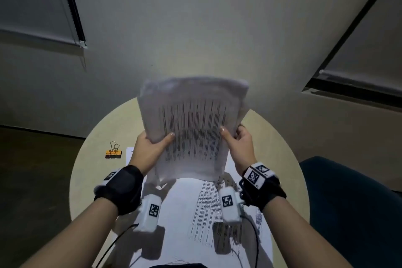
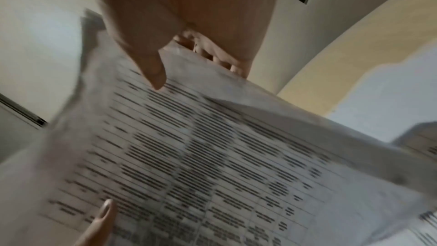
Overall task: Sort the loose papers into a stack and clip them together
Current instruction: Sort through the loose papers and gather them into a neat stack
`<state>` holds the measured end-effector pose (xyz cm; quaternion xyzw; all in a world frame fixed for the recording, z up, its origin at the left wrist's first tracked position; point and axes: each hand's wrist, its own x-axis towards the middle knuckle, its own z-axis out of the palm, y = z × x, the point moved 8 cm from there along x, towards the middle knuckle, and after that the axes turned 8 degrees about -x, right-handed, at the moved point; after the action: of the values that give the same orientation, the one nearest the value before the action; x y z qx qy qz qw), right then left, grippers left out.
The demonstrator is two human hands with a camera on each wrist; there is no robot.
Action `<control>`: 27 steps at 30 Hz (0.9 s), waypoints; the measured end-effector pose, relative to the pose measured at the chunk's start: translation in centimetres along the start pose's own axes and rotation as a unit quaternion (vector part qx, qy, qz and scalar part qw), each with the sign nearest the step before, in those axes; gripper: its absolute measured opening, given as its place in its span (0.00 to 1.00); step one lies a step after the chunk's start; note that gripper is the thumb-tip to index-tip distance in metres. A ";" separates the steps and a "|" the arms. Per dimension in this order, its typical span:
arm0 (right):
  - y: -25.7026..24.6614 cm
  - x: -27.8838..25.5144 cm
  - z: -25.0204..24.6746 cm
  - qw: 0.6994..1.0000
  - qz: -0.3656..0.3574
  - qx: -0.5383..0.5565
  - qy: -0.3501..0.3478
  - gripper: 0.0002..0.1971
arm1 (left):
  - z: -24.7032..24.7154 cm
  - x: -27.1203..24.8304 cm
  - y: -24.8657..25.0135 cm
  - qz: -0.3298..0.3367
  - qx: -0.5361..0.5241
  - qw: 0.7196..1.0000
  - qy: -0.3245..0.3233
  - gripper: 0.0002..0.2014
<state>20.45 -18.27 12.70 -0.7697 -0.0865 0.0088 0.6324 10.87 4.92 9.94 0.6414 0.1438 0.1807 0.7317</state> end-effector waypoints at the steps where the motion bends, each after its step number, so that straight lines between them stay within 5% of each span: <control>1: 0.9 -0.3 0.2 1.000 0.018 0.012 -0.006 0.06 | -0.1 -0.2 -0.7 -0.008 0.003 1.000 -0.002 0.15; 8: 4.7 -0.8 0.6 0.995 0.092 -0.025 -0.016 0.16 | 0.8 0.0 -3.3 -0.042 0.022 0.998 -0.047 0.17; 11: 5.3 -1.0 1.1 0.992 0.113 -0.052 -0.029 0.14 | 0.7 0.2 -3.7 -0.058 0.076 0.995 -0.019 0.14; 13: 3.8 -0.4 0.5 0.996 0.073 -0.055 -0.003 0.22 | 0.6 0.6 -2.5 -0.031 0.092 0.995 -0.003 0.04; 16: -0.5 0.3 -2.6 0.985 -0.033 -0.124 0.115 0.42 | 0.4 1.3 -0.4 0.060 0.212 0.975 -0.004 0.10; 18: -4.1 0.3 -3.5 0.953 -0.132 -0.232 0.147 0.48 | 0.8 1.5 1.5 0.135 0.309 0.941 -0.016 0.15; 21: -7.1 1.0 -1.3 0.884 -0.244 -0.397 0.035 0.33 | 2.9 1.8 3.1 0.215 0.413 0.882 -0.070 0.15; 24: -4.7 1.9 0.1 0.925 -0.137 -0.333 -0.121 0.17 | 4.0 1.7 4.4 0.267 0.422 0.863 -0.076 0.15; 27: -2.7 2.1 -1.2 0.953 -0.077 -0.281 -0.082 0.09 | 1.5 1.9 4.3 0.244 0.413 0.877 0.028 0.22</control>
<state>22.33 -18.59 15.79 -0.9040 -0.1955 -0.0016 0.3803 12.92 4.90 14.44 0.8944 0.0645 0.2959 0.3290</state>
